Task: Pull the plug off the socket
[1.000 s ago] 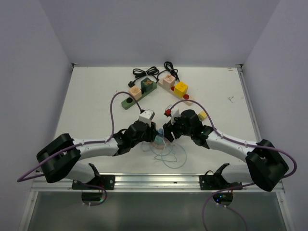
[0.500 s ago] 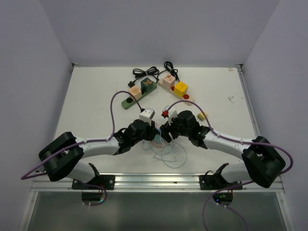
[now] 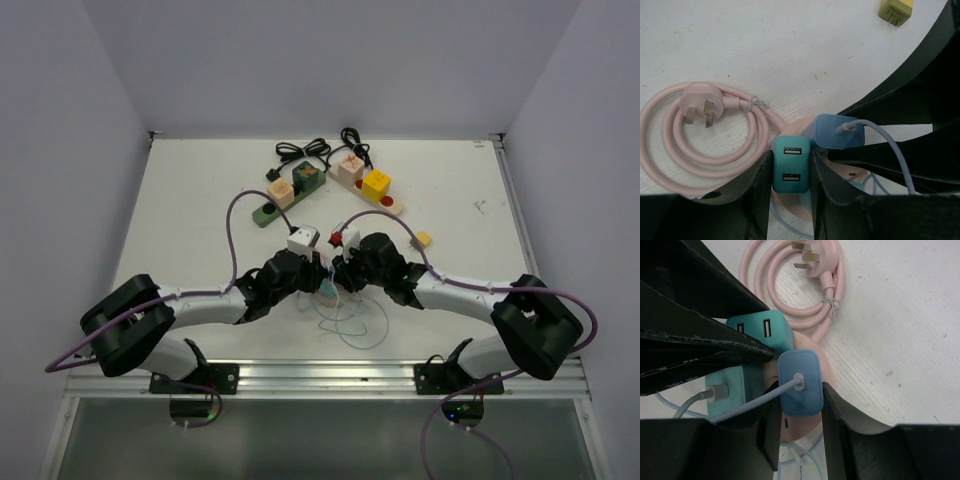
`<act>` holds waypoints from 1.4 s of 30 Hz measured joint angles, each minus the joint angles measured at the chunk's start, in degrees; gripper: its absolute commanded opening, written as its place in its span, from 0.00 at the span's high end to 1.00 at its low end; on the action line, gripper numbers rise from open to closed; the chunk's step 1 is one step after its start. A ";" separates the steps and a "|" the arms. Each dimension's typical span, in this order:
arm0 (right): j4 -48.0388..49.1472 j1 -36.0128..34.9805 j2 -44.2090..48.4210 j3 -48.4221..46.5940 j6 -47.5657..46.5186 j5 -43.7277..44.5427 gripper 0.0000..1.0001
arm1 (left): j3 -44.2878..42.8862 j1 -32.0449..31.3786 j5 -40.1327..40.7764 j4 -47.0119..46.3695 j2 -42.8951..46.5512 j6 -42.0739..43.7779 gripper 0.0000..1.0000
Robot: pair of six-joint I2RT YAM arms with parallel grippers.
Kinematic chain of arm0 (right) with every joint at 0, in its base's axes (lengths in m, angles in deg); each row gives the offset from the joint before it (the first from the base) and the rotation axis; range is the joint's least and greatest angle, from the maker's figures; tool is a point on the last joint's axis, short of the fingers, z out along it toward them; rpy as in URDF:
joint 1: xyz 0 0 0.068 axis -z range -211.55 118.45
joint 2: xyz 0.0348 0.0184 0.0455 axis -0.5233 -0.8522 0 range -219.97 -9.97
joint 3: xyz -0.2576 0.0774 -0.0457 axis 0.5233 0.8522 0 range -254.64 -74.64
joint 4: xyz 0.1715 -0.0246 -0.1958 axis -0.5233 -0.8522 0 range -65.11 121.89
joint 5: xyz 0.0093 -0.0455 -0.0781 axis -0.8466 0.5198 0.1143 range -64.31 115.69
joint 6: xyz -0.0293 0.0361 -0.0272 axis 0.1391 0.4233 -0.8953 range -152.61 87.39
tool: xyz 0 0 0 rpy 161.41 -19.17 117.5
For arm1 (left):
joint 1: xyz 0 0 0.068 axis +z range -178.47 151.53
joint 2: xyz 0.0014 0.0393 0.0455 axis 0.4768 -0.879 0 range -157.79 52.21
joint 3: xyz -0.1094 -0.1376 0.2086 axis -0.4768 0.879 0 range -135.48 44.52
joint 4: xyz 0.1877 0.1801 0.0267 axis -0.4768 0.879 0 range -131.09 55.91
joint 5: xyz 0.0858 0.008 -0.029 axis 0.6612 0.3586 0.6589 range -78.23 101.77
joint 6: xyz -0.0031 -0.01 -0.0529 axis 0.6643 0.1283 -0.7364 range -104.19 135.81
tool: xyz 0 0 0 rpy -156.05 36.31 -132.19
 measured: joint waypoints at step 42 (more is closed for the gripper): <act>-2.64 -11.30 4.07 0.98 -7.34 15.98 0.96 | 0.59 -2.01 3.32 -0.98 -0.22 -3.48 1.00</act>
